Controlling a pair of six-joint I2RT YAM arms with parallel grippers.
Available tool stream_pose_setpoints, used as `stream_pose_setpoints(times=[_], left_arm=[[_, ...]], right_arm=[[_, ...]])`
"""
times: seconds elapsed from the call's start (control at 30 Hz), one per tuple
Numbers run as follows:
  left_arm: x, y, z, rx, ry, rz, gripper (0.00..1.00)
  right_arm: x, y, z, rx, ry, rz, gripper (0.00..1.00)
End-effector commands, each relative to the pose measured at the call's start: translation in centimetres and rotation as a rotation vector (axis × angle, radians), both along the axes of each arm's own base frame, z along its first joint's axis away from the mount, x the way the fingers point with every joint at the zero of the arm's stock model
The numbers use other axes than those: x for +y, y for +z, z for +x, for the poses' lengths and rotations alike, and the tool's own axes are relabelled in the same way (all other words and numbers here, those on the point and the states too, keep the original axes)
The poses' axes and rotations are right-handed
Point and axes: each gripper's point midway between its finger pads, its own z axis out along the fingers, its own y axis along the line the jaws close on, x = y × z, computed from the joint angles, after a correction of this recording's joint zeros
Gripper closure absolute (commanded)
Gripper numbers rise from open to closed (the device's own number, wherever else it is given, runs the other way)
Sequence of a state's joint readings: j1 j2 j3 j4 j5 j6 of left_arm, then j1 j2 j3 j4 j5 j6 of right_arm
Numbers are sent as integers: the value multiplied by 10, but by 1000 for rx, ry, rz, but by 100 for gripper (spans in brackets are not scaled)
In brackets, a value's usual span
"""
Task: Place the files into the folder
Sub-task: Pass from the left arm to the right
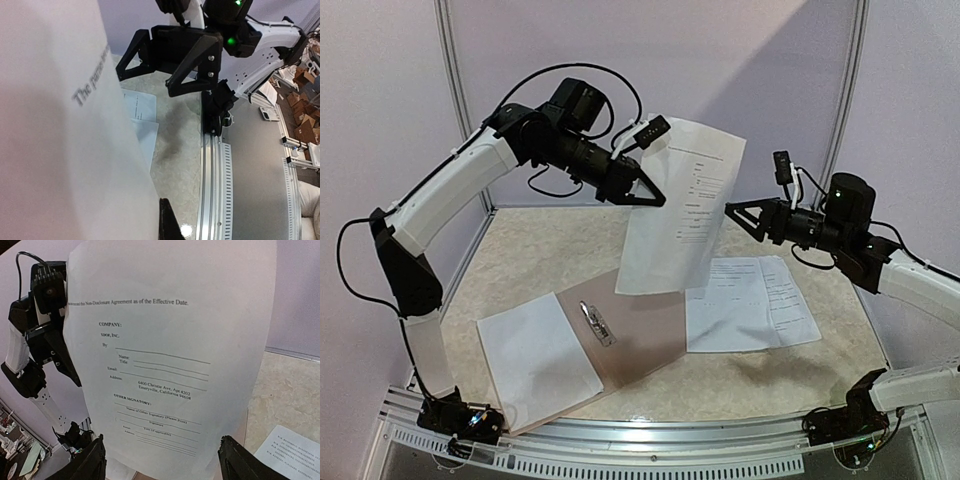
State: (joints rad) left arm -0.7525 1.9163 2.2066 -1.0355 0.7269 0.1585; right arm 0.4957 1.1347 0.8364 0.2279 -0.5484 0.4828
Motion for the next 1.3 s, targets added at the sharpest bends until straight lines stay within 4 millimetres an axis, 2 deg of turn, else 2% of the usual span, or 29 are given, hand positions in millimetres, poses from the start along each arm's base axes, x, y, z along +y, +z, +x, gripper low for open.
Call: stream_pose_setpoints(times=[0.0, 0.13, 0.37, 0.43, 0.5, 0.63, 0.77, 0.87, 1.17, 1.27], left_arm=[[10, 23, -6, -14, -8, -36, 100], [14, 36, -15, -9, -23, -59, 100], [21, 45, -32, 28, -55, -79, 100], [22, 49, -34, 28, -58, -88, 100], [22, 53, -35, 31, -59, -98, 100], [22, 59, -31, 45, -49, -122, 100], [23, 56, -17, 62, -12, -129, 100], [26, 51, -4, 72, 25, -128, 100], [51, 24, 53, -19, 262, -24, 100], [57, 13, 62, -59, 301, 23, 100]], right_arm=[[5, -1, 4, -21, 12, -4, 22], [8, -5, 9, -9, 14, 0, 21], [13, 3, 14, -29, 27, 9, 21], [16, 5, 13, -41, 48, 20, 24], [20, 8, 10, -43, 81, 40, 30], [28, 9, 4, -43, 153, 72, 57], [31, 19, -7, -75, 217, 107, 86], [32, 25, -15, -80, 253, 120, 100], [27, 13, -20, -27, 237, 83, 100], [24, 10, -16, -3, 201, 70, 100]])
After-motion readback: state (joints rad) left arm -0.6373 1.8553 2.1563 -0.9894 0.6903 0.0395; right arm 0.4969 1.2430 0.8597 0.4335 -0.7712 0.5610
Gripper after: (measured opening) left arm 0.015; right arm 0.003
